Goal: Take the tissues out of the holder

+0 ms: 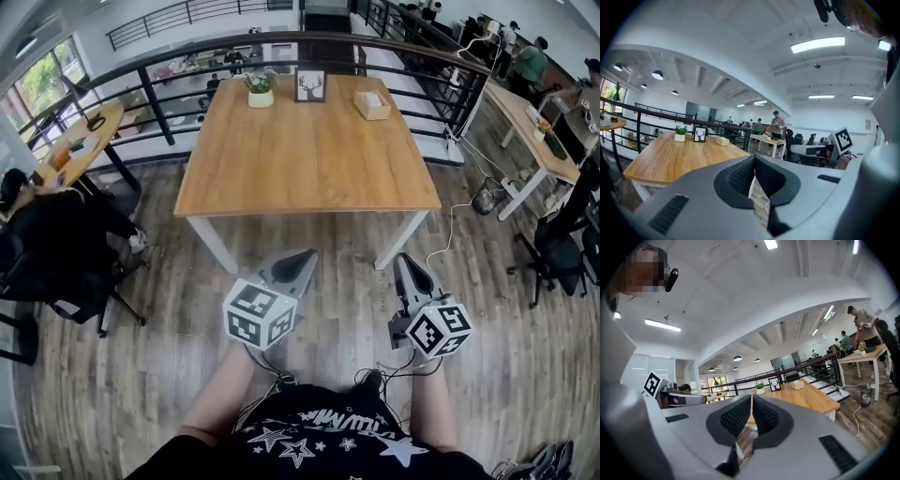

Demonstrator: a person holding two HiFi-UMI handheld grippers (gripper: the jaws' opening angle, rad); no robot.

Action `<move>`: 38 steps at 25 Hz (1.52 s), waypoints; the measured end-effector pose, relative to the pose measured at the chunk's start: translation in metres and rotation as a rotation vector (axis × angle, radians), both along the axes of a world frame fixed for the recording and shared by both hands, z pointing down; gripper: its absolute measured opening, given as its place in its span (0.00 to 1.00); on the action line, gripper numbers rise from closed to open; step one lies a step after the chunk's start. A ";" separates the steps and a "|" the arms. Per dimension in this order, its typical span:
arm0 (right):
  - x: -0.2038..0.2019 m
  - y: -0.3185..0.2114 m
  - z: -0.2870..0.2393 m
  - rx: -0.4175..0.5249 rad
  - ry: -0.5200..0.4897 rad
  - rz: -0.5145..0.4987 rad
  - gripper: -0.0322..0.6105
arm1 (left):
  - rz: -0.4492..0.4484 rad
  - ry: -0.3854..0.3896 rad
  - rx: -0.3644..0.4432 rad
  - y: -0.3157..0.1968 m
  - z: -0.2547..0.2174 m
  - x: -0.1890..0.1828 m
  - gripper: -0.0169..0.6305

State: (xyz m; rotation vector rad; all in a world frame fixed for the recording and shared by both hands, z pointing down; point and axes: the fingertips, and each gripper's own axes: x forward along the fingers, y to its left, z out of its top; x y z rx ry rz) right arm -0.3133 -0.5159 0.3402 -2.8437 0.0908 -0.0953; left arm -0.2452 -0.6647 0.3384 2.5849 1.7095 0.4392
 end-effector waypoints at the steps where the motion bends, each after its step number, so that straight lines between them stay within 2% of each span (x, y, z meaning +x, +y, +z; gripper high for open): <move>1: -0.003 0.011 0.001 0.000 0.001 -0.014 0.08 | -0.013 0.003 0.001 0.011 0.000 -0.004 0.05; 11: -0.049 0.149 0.003 0.006 -0.004 -0.159 0.08 | -0.145 0.022 0.020 0.145 0.001 -0.061 0.05; 17: -0.076 0.218 0.004 -0.013 0.001 -0.188 0.08 | -0.185 0.032 0.003 0.212 -0.001 -0.091 0.05; 23: -0.103 0.291 0.008 0.018 -0.003 -0.127 0.08 | -0.143 0.022 0.023 0.270 0.005 -0.116 0.05; 28: -0.115 0.329 0.006 0.013 0.006 -0.083 0.08 | -0.091 0.027 0.042 0.319 0.008 -0.123 0.05; 33: -0.110 0.356 0.014 -0.032 -0.014 -0.083 0.08 | -0.056 0.024 0.047 0.372 0.016 -0.113 0.05; 38: -0.093 0.399 0.031 -0.012 -0.031 -0.089 0.08 | -0.070 0.036 0.032 0.417 0.024 -0.092 0.05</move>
